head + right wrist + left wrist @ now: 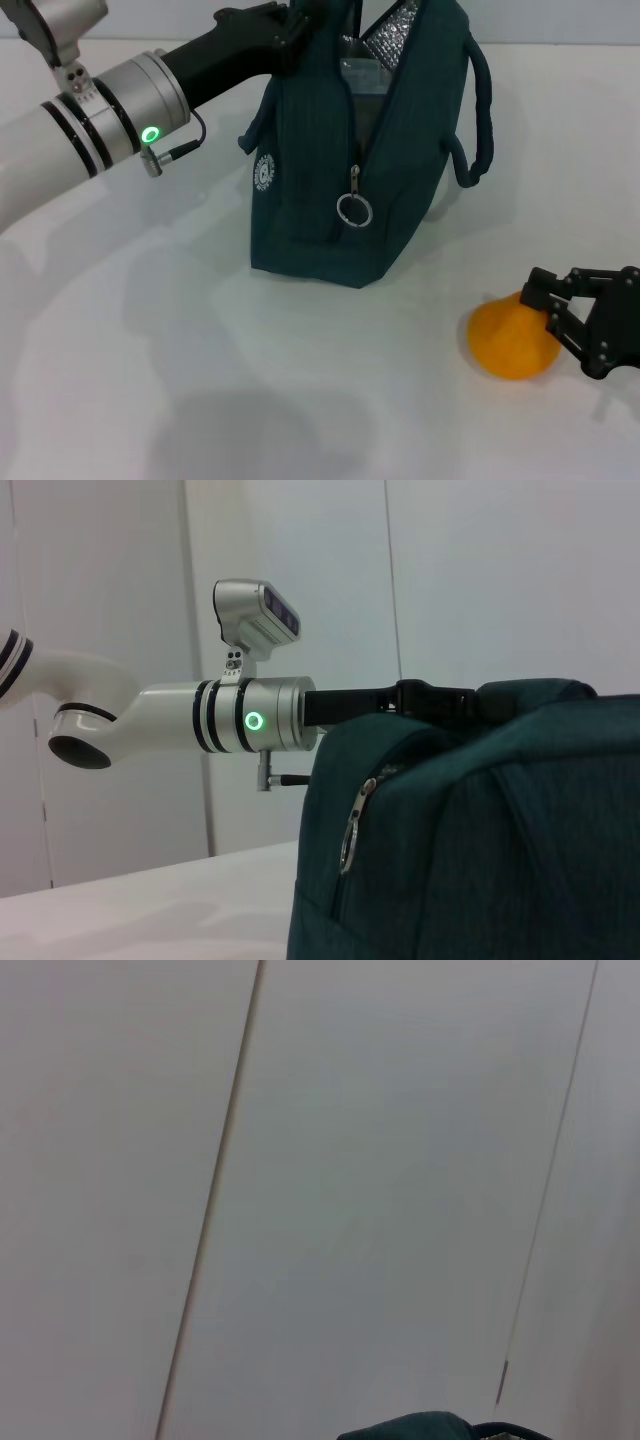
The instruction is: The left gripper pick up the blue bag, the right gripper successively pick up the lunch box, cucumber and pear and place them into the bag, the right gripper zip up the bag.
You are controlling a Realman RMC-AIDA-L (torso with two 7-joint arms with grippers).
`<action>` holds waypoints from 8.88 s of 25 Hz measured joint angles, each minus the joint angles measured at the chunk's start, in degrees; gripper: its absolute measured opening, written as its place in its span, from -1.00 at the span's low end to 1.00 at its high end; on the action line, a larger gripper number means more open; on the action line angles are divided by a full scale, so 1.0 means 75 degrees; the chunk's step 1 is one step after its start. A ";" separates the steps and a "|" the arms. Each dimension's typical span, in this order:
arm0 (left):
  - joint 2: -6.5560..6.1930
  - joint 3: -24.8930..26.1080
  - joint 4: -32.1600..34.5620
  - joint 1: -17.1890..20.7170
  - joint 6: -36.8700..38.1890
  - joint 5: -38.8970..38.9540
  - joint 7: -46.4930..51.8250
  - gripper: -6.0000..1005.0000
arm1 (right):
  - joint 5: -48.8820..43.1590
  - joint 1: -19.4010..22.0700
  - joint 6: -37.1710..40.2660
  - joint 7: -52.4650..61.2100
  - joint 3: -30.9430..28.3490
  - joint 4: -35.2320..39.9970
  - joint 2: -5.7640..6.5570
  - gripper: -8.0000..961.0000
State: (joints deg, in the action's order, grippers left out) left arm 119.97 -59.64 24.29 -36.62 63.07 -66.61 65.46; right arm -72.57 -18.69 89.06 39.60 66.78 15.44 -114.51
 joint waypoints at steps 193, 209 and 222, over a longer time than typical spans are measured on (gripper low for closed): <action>0.0024 -0.0461 -0.0427 0.1177 0.2666 0.0148 -0.2589 -0.76 | -0.0536 -0.1618 -0.0126 0.1734 0.2047 0.1673 -0.0218 -0.81; -0.0008 -0.0441 -0.1099 0.1293 0.3819 0.1191 -0.2351 -0.41 | -0.0492 -0.1706 -0.0220 0.1304 0.2102 0.1694 -0.0211 -0.95; -0.0069 -0.0374 -0.0945 0.1290 0.3134 0.1144 -0.1433 0.54 | -0.0523 -0.1889 -0.0138 0.1088 0.2095 0.1766 -0.0159 -0.96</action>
State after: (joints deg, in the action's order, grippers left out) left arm 119.46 -62.45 17.20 -26.95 86.57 -58.03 54.71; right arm -76.50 -32.87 88.03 47.76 82.50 28.69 -115.71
